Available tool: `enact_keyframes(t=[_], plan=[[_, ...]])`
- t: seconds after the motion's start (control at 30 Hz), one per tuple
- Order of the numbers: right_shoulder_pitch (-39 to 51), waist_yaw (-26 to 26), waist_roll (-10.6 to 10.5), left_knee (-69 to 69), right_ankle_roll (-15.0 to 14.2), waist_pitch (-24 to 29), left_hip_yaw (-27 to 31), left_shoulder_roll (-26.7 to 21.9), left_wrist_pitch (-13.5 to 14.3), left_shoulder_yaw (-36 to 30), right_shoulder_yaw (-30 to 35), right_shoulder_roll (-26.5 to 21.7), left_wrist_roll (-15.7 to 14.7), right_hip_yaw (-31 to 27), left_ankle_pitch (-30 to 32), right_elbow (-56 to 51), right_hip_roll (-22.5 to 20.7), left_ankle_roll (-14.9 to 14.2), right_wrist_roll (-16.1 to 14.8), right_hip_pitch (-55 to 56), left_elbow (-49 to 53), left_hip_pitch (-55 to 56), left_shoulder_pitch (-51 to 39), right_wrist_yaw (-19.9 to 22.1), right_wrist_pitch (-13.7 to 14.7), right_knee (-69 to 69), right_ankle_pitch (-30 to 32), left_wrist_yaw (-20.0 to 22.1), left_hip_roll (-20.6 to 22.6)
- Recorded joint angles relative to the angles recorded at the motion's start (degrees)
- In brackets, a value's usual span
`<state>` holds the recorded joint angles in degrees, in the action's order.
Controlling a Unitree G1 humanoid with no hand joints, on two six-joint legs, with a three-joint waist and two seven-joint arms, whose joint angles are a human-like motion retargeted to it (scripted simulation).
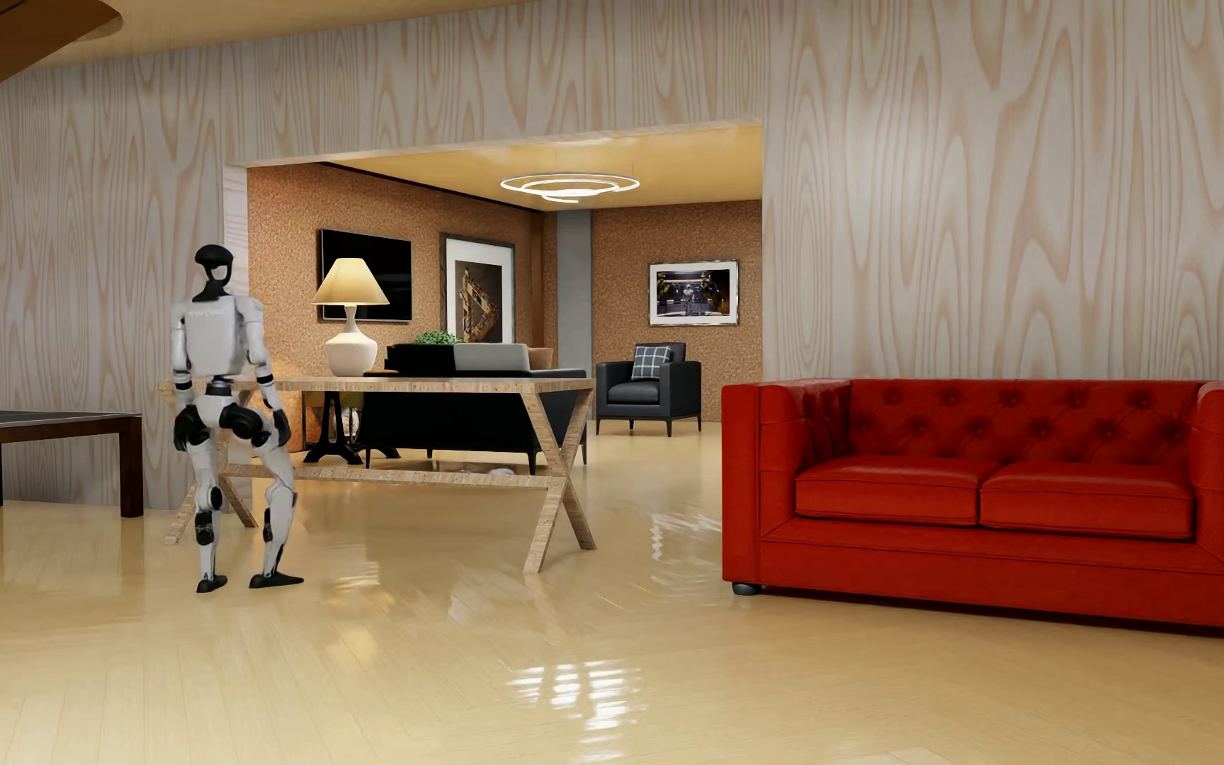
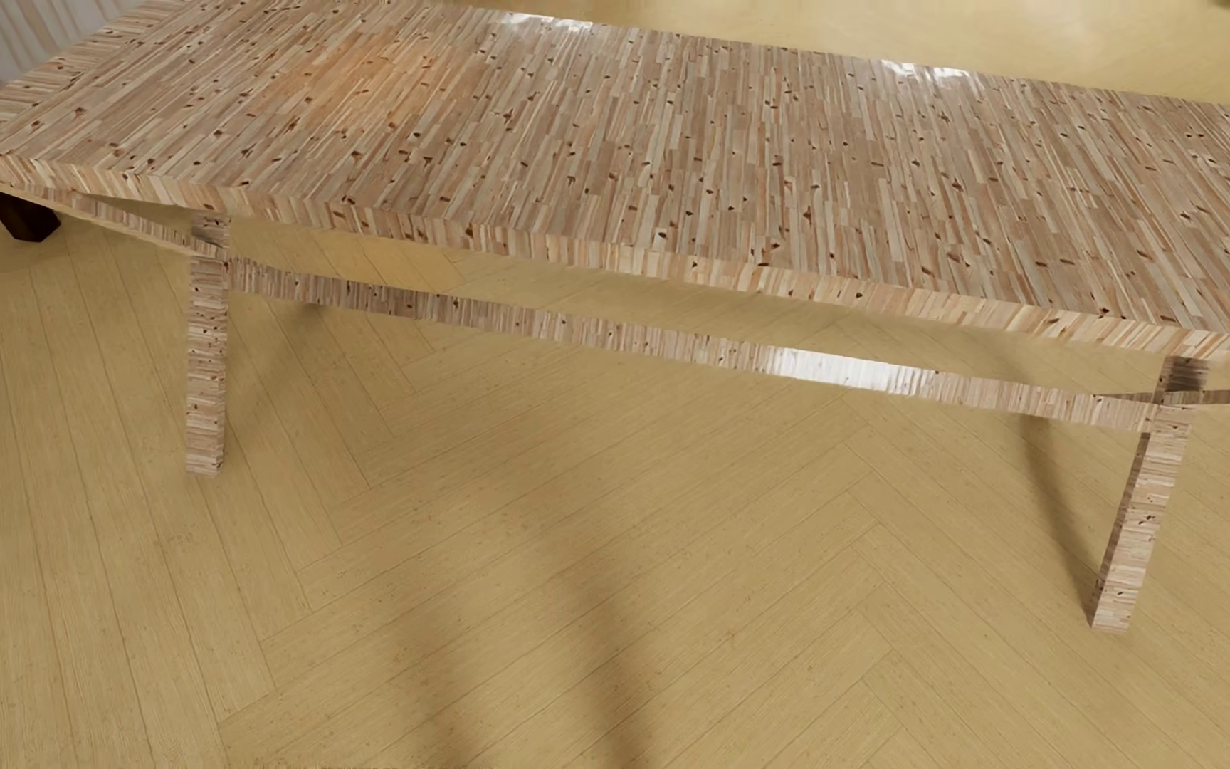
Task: Move towards the desk
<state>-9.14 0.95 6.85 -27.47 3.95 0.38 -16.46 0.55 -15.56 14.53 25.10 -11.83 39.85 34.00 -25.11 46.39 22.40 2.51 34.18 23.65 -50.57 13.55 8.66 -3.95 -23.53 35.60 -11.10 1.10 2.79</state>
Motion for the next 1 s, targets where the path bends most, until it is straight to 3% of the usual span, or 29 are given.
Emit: enact_keyframes(t=[0.1, 0.23, 0.4, 0.67, 0.73, 0.87, 1.0], plan=[[6.5, 1.1, 0.6, 1.3, -0.3, -0.3, -0.1, 1.0, 1.2, -1.2, 4.4, -2.9, -0.5, 0.7, -1.5, -2.4, -1.5, 0.8, 4.1, -1.4, 3.8, -0.9, -2.3, -0.8, 1.2, -2.6, 0.7, 0.5, -0.6], [12.6, 2.0, 0.8, 1.2, -1.3, -0.4, -1.5, 1.2, 4.0, -2.3, 3.0, -4.7, -1.5, -0.6, -3.1, -7.9, -2.3, 2.7, 2.2, -0.3, 7.2, -0.7, -2.3, 3.3, 2.3, -2.3, 0.9, 2.0, -1.2], [15.0, 2.5, 0.4, 1.5, -1.4, -0.5, -3.0, 0.3, 1.4, -1.1, 1.8, -2.9, -1.8, -3.0, -3.4, -9.4, -3.2, 3.7, -0.6, 1.1, 5.6, -0.9, -1.8, 5.4, 2.6, -1.7, 2.9, 2.1, -1.7], [10.1, 1.9, -1.2, 3.1, 0.4, -1.0, -4.4, -1.1, 0.2, 1.2, 5.3, -1.3, -1.1, -3.7, -1.7, 2.9, -5.3, 3.2, -2.7, 0.4, 3.5, -1.3, 1.3, -1.7, 0.4, -5.6, 3.6, 1.1, -2.0], [7.6, 1.8, -1.6, 3.4, 0.3, -1.0, -5.0, -0.4, -0.1, 1.9, 5.6, -1.8, -1.6, -4.4, 2.0, 4.4, -4.9, 3.8, -2.6, 1.0, 4.4, -1.3, 1.9, -1.3, 0.0, -4.7, 3.0, 1.1, -1.7], [2.1, 1.5, -1.8, 3.0, -0.1, -0.7, -6.2, 0.4, 1.2, 1.6, 2.2, -1.4, -0.9, -6.3, 1.9, 4.3, -4.1, 4.2, -4.7, 2.7, 3.6, -1.5, 2.2, 3.2, -1.2, -2.2, 1.9, 1.5, -1.1], [0.6, 0.5, -2.0, 2.7, -0.3, -0.1, -6.7, 0.1, 1.7, -0.9, 1.6, -0.8, 1.2, -6.8, 1.6, 3.0, -4.3, 4.3, -4.9, 2.8, 1.9, -1.4, 0.3, 1.9, -0.8, -2.2, 1.9, 0.9, -1.3]])
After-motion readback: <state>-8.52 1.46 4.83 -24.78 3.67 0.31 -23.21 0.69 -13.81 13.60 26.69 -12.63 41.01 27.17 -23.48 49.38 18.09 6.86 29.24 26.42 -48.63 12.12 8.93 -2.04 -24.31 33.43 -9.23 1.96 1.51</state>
